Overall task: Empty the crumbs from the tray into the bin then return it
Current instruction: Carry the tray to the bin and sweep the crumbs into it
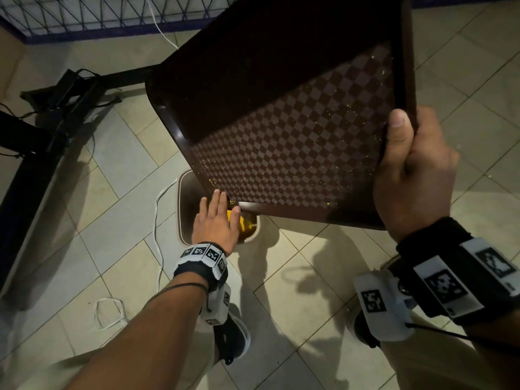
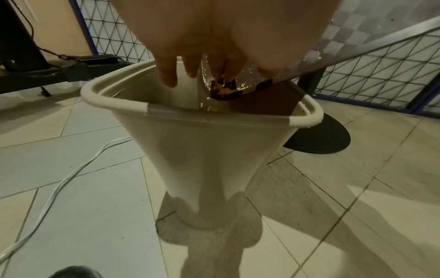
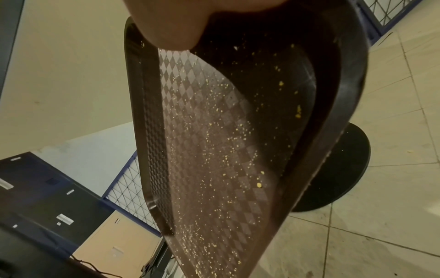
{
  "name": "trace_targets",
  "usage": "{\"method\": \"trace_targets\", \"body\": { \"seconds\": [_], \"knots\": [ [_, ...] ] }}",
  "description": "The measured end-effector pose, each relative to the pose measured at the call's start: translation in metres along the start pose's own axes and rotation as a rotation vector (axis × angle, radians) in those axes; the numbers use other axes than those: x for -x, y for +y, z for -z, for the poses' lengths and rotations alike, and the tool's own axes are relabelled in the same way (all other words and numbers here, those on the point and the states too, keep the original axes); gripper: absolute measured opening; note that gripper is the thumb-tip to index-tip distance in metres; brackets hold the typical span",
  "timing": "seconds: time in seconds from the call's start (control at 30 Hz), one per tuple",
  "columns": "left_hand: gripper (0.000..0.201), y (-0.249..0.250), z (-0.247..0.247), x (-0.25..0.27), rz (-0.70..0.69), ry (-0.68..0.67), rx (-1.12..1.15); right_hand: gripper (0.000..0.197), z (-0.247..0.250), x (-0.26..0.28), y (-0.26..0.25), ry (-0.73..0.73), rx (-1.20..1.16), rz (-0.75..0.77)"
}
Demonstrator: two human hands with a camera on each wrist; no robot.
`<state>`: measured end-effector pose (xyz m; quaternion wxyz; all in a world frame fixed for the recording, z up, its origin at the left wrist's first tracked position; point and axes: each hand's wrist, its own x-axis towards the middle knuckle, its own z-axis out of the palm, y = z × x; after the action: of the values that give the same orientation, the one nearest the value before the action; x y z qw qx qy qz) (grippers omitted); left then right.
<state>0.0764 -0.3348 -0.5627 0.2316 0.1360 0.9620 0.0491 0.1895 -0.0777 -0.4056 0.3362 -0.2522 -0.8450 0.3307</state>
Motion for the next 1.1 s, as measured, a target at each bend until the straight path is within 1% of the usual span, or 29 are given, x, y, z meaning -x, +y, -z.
{"method": "trace_targets", "body": {
  "seconds": [0.07,0.13,0.2,0.27,0.33,0.43,0.5,0.53,0.63,0.7,0.73,0.8,0.87,0.9,0.93,1.03,1.1],
  "knots": [
    [0.065,0.001,-0.002,0.001,-0.043,-0.071,-0.040,0.031,0.000,-0.001,0.002,0.007,-0.014,-0.004],
    [0.065,0.000,-0.001,0.004,-0.070,-0.103,-0.092,0.031,0.000,-0.001,0.003,0.005,-0.010,-0.005],
    [0.063,-0.002,0.004,0.006,-0.046,-0.078,-0.102,0.031,0.001,0.001,0.003,-0.004,-0.007,-0.016],
    [0.060,-0.003,0.009,0.008,-0.015,-0.012,-0.067,0.032,0.001,0.003,0.002,-0.020,-0.009,-0.044],
    [0.059,-0.002,0.012,0.008,-0.044,0.014,-0.015,0.031,0.001,0.003,0.001,-0.035,-0.020,-0.072],
    [0.062,0.001,0.010,0.007,-0.106,-0.071,-0.002,0.030,0.003,0.000,0.000,-0.040,-0.050,-0.079],
    [0.063,-0.001,0.008,0.005,-0.078,-0.126,-0.048,0.030,0.005,-0.001,-0.001,-0.045,-0.052,-0.072],
    [0.064,-0.003,0.009,0.004,-0.056,-0.126,-0.080,0.029,0.006,-0.001,-0.002,-0.051,-0.047,-0.069],
    [0.062,-0.006,0.017,0.004,-0.029,-0.021,-0.147,0.027,0.008,0.001,-0.003,-0.069,-0.035,-0.068],
    [0.059,-0.007,0.020,0.004,-0.056,0.029,-0.121,0.027,0.009,0.001,-0.003,-0.063,-0.039,-0.054],
    [0.059,-0.007,0.021,0.004,-0.077,0.016,-0.103,0.027,0.010,0.001,-0.004,-0.055,-0.048,-0.046],
    [0.061,-0.007,0.020,0.003,-0.109,-0.076,-0.104,0.026,0.011,0.000,-0.004,-0.031,-0.062,-0.028],
    [0.062,-0.009,0.017,0.001,-0.130,-0.162,-0.155,0.026,0.012,-0.001,-0.004,-0.018,-0.063,-0.016],
    [0.062,-0.009,0.017,0.001,-0.136,-0.171,-0.190,0.026,0.012,-0.002,-0.005,-0.019,-0.063,-0.014],
    [0.061,-0.009,0.018,0.002,-0.135,-0.152,-0.221,0.027,0.013,-0.002,-0.004,-0.022,-0.064,-0.014],
    [0.058,-0.007,0.026,0.006,-0.113,-0.017,-0.250,0.027,0.014,-0.003,-0.003,-0.021,-0.083,-0.025],
    [0.059,-0.006,0.031,0.004,-0.109,0.023,-0.236,0.028,0.016,-0.003,-0.003,-0.020,-0.094,-0.025]
  ]
}}
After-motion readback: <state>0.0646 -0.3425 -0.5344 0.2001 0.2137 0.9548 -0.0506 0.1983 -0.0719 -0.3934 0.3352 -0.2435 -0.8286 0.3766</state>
